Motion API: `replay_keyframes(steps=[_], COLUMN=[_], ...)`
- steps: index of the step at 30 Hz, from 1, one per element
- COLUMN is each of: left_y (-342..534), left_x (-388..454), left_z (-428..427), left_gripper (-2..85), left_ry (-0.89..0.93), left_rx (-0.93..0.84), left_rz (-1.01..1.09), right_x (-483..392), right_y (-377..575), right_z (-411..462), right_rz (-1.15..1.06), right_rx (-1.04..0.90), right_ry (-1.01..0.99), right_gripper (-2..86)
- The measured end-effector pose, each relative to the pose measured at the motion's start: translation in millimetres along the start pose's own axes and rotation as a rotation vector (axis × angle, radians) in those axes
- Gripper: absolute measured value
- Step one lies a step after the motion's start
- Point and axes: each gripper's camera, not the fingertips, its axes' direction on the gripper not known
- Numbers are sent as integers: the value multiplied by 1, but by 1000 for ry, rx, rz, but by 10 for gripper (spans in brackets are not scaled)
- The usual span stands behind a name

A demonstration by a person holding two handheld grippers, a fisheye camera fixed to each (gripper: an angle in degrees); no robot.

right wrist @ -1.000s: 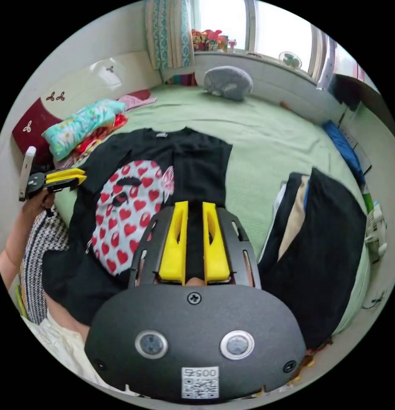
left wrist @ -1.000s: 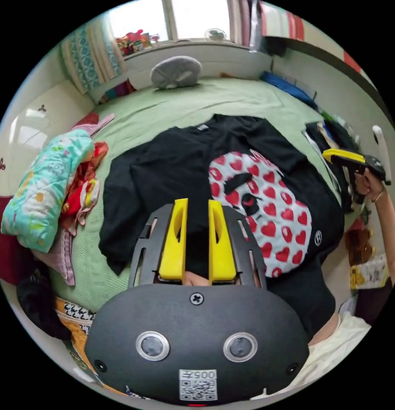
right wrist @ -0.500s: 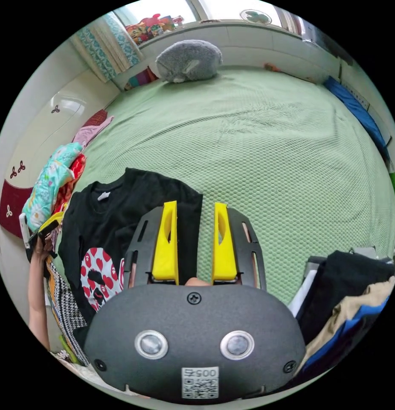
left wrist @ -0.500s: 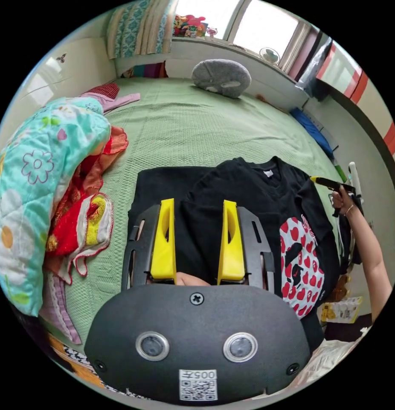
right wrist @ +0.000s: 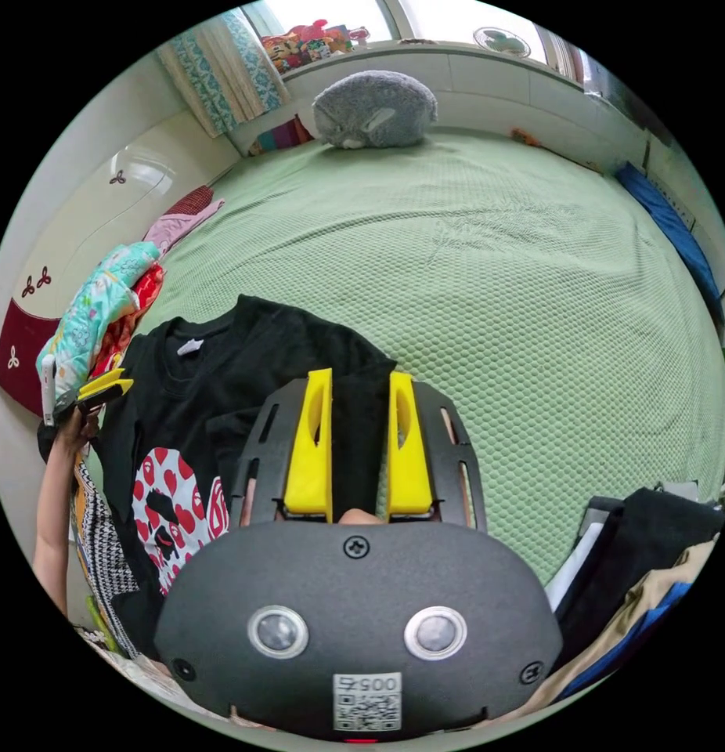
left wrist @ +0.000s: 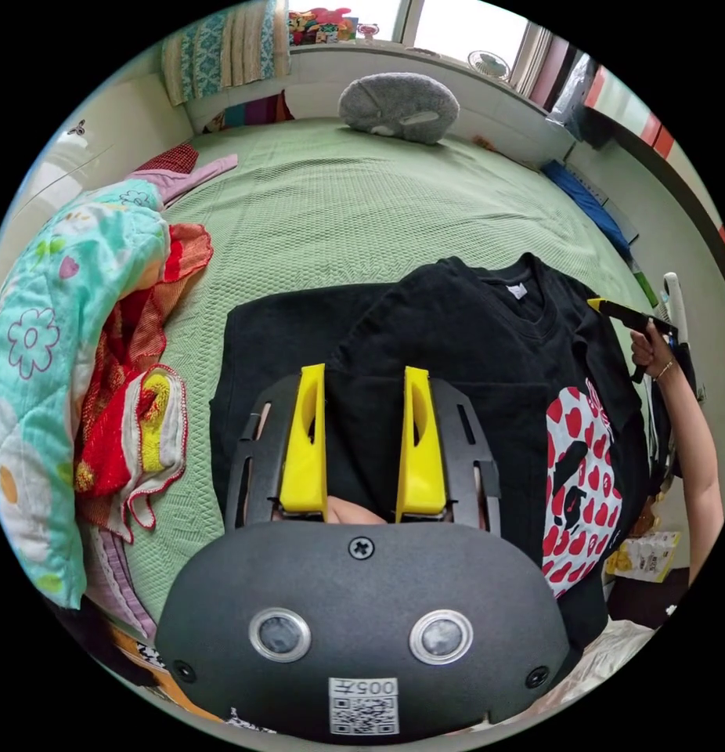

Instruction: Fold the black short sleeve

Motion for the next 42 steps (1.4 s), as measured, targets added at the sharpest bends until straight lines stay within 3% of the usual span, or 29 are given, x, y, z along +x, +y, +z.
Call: replay_keyframes(steps=[11,20,25,31,38,42], left_y=[13,21,-7,-10,68,161], left_x=[17,36,54,71,70,74], left_z=[-23,-97,-148,-201,-185,-182], left_gripper=[48,22,21,22,20,21], left_ry=[-33,-170,-341,-412,-269,-107], left_rx=[-8,58,198,410,403,435], left_rz=[14,34,30,-85,-72,-76], right_x=[-22,-40,-69,-83,-87,-77], right_y=[7,-10,-45,-64,-9,77], right_z=[-9,-85,-144,-215,-212,-220], right_rz=[-104,-115,-76,122,44,77], right_rx=[-37,-7,125,370,290,249], right_ry=[76,50,206,233,245,135], right_gripper=[15,-10,-10,-10,-10,-9])
